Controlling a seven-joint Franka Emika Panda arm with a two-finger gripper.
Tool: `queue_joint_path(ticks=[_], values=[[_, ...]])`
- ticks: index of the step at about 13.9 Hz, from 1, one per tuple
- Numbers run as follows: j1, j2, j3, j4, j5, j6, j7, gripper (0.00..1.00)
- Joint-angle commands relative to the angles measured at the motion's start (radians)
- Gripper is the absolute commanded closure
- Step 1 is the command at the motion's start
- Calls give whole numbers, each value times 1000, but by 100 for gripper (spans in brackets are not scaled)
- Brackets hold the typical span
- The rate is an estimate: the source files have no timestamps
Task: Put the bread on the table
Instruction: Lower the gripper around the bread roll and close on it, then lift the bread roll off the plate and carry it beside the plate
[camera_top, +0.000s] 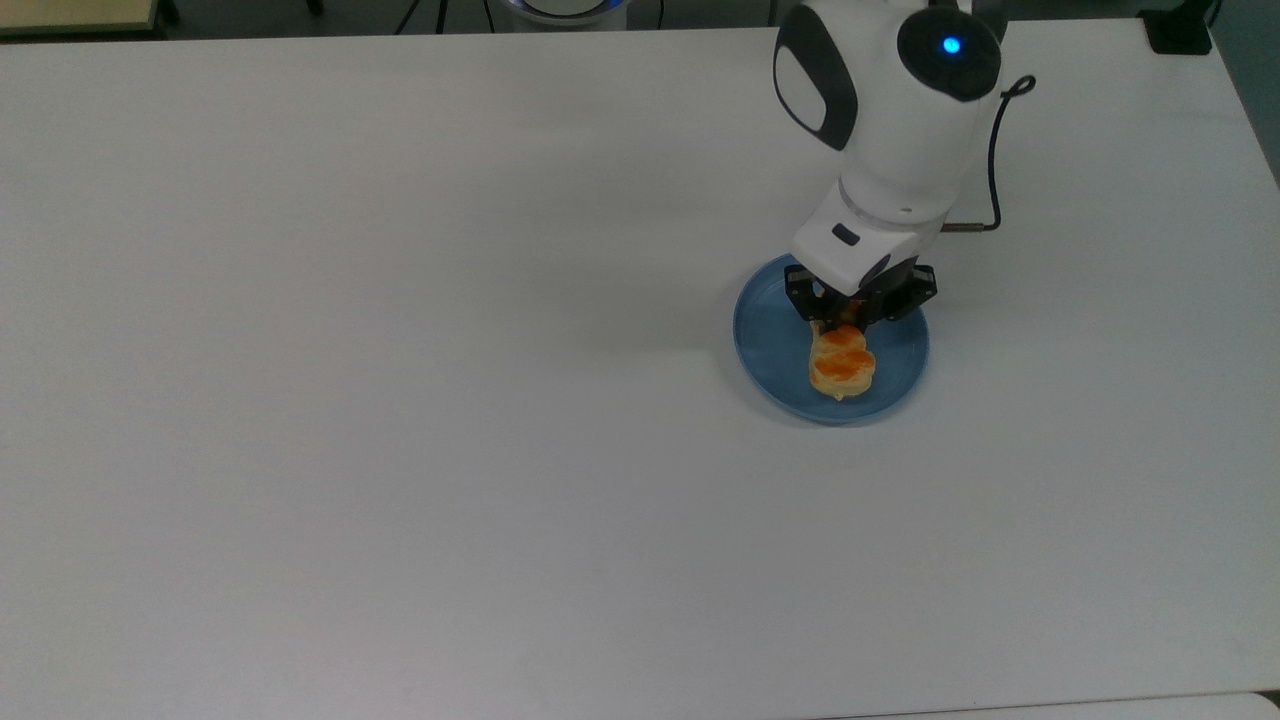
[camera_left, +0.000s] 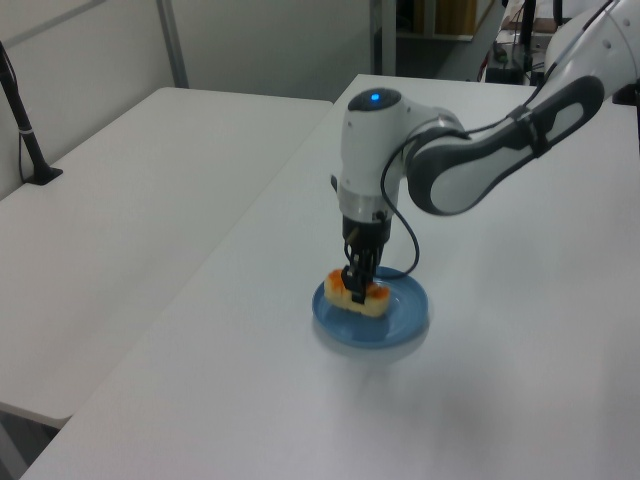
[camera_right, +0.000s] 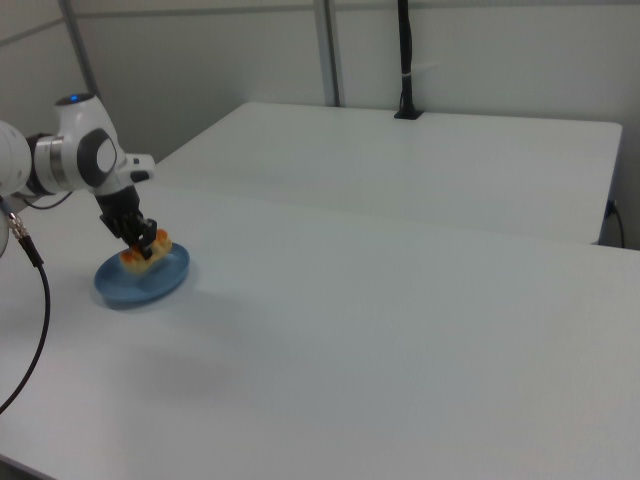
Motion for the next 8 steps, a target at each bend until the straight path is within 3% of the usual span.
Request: queue_joint_path(ticks=[1, 6, 8], values=[[-42, -121, -16, -23, 4, -134, -150, 71], [-163, -94, -100, -37, -10, -152, -406, 71], [-189, -47, -121, -43, -30, -140, -431, 67]])
